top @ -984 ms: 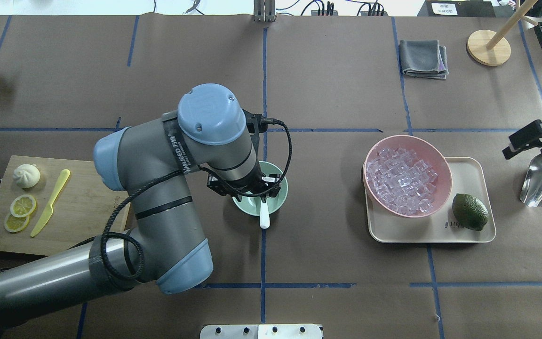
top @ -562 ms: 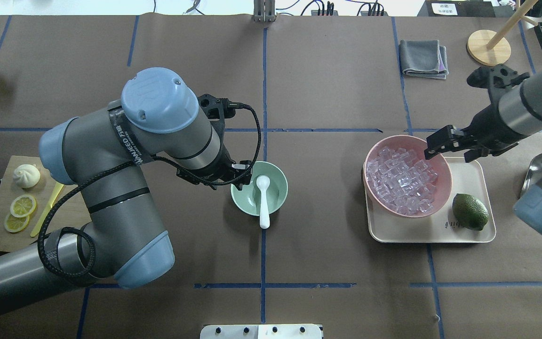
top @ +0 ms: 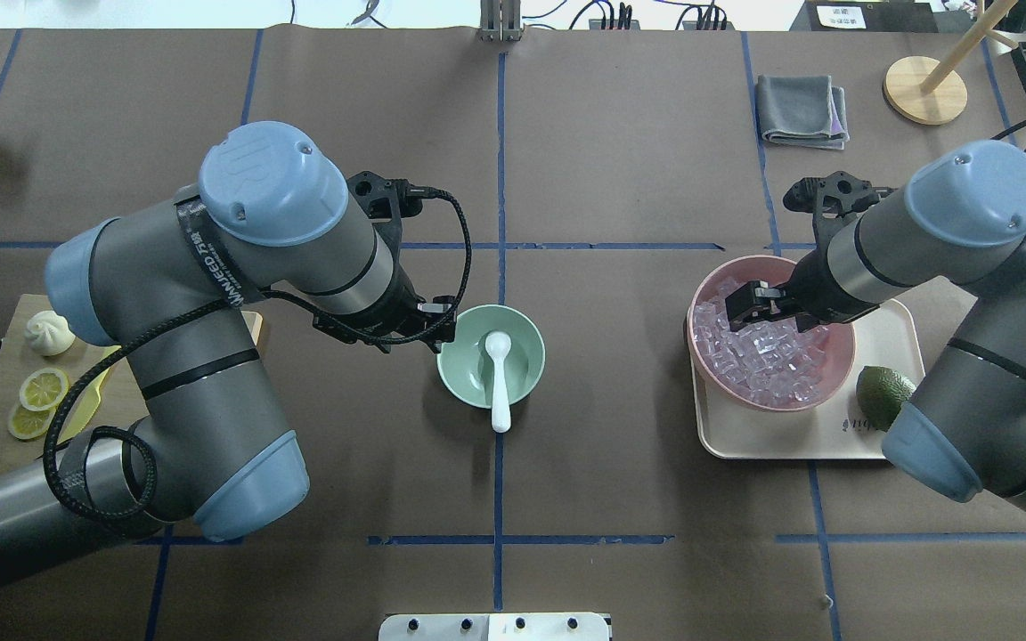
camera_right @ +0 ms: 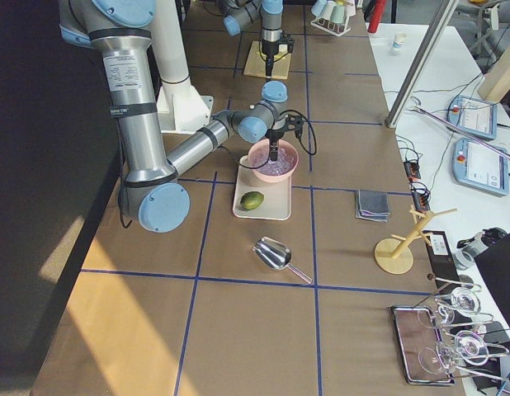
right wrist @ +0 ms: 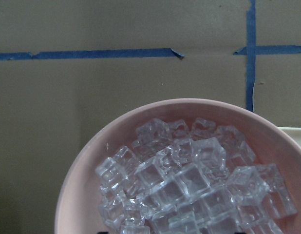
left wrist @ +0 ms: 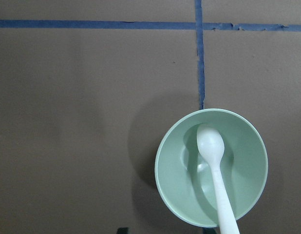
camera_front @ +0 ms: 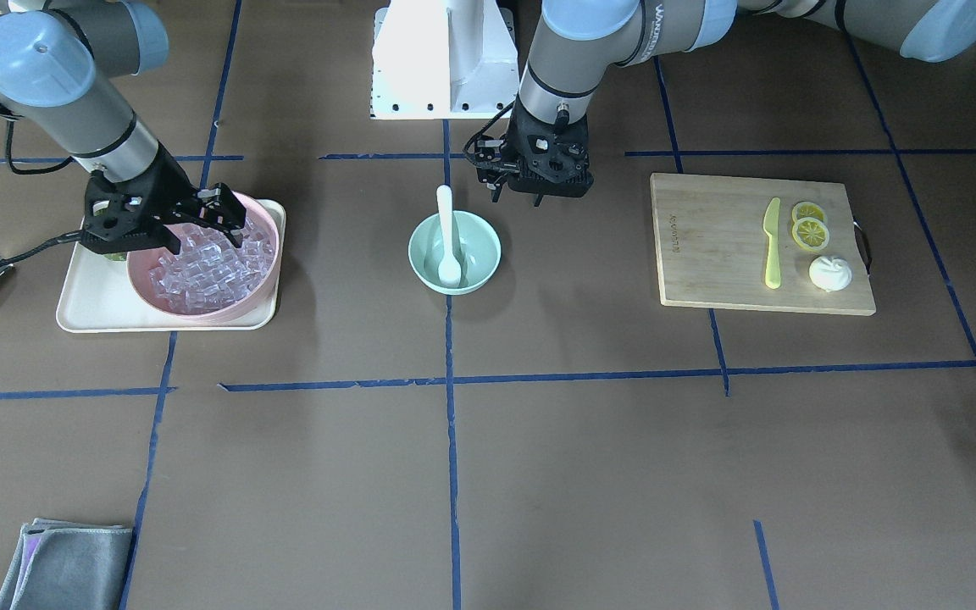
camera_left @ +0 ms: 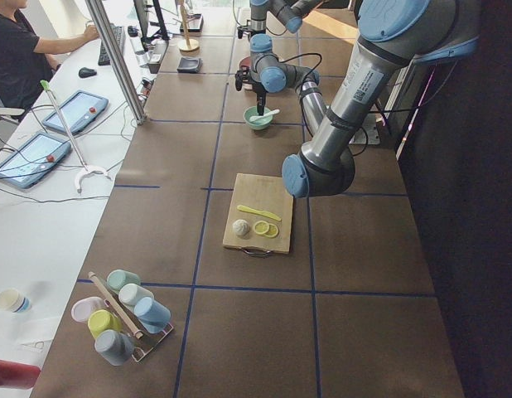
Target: Put spoon and ice into bowl
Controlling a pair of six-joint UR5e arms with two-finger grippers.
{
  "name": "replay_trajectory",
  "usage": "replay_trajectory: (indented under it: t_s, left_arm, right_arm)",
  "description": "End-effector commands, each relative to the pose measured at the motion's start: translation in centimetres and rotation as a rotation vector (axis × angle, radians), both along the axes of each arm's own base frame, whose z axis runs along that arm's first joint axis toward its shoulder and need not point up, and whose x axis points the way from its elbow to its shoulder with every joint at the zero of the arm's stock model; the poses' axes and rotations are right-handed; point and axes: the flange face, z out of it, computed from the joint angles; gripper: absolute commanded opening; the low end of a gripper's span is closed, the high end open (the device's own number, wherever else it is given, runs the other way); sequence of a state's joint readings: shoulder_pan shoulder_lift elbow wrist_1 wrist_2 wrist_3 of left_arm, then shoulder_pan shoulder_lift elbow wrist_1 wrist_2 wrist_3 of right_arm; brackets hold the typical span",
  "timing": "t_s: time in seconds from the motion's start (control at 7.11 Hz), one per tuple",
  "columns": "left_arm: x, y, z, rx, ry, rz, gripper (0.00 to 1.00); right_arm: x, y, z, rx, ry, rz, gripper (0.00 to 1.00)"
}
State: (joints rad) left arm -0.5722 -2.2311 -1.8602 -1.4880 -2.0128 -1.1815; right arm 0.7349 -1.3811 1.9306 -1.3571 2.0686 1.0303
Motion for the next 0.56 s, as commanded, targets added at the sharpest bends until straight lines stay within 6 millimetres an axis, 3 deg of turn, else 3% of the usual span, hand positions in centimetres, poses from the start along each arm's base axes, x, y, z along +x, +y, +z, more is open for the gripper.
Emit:
replay_trajectory:
  t_s: [0.0, 0.28, 0.42]
  left_arm:
    - [0.0, 0.0, 0.0, -0.001, 0.0, -0.001, 0.63]
    - [0.0, 0.0, 0.0, -0.001, 0.0, -0.001, 0.63]
    - [0.0, 0.0, 0.0, -0.001, 0.0, -0.001, 0.63]
  right_arm:
    - [-1.6, 1.2, 0.9, 0.021, 0.032, -0.015, 0.89]
    - [-1.6, 1.5, 1.9, 0.021, 0.057, -0.012, 0.84]
    - [-2.0, 1.7, 1.9, 0.035, 0.068, -0.008, 0.77]
